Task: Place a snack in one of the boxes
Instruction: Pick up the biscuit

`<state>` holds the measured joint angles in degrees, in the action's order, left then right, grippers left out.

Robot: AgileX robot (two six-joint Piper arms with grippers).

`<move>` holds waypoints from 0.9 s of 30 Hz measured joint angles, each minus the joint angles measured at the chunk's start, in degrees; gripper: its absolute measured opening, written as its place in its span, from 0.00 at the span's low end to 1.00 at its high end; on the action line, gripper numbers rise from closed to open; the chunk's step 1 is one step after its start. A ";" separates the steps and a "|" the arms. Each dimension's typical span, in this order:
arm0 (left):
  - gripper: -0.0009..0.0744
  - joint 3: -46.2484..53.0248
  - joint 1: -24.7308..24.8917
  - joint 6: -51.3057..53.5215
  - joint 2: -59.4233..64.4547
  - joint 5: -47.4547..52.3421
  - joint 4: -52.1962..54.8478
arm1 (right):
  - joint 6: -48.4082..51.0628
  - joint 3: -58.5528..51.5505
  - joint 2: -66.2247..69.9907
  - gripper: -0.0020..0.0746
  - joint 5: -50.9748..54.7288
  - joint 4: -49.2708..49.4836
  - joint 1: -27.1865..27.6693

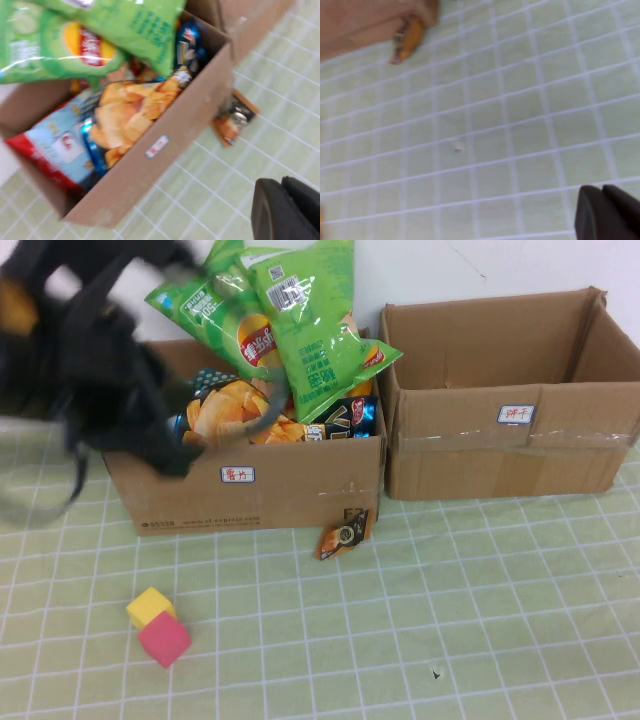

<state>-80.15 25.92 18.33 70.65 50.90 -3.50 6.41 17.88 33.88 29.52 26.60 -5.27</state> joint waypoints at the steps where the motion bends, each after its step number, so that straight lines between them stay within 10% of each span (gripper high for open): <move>1: 0.01 3.31 0.00 -0.79 -2.35 -2.65 0.70 | 0.92 0.00 0.00 0.02 0.00 1.90 0.00; 15: 0.01 47.85 0.00 -23.99 -37.30 -20.10 15.04 | 19.40 0.00 7.28 0.02 -5.17 31.57 -0.04; 27: 0.01 61.14 0.00 -26.64 -54.20 -28.21 18.17 | 43.37 11.35 35.80 0.14 -0.91 54.77 -0.55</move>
<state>-19.01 25.92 -8.31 16.45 22.69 14.67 49.78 29.22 69.68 28.61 81.37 -5.82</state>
